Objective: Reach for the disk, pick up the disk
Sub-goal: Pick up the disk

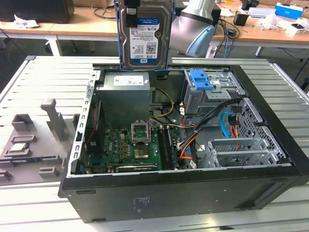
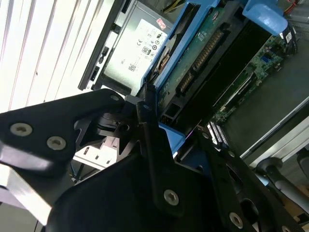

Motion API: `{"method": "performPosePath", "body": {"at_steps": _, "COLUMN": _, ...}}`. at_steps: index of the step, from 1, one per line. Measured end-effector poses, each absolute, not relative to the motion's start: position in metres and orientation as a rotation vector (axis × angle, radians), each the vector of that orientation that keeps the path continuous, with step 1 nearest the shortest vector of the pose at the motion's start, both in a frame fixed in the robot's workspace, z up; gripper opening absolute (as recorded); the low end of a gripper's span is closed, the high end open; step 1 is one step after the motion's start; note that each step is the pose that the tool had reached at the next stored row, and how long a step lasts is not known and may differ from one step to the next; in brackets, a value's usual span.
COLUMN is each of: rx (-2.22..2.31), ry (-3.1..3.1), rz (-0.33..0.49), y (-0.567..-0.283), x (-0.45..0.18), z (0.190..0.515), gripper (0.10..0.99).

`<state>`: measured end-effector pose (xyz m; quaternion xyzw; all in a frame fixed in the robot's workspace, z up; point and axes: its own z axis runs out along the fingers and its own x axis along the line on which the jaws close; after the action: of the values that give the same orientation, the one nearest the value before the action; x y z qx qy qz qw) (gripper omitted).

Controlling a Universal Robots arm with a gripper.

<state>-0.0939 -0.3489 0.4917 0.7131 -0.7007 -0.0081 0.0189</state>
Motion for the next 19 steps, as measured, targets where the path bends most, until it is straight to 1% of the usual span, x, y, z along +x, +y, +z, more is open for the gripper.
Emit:
{"method": "performPosePath", "body": {"at_steps": 6, "rx": 2.214, "ry": -2.175, "rz": -0.025, "y": -0.349, "x": -0.09, "z": 0.492, "gripper": 0.369}}
{"method": "performPosePath", "body": {"at_steps": 19, "rx": 2.213, "ry": -2.175, "rz": -0.026, "y": -0.349, "x": -0.045, "z": 0.492, "gripper": 0.369}}
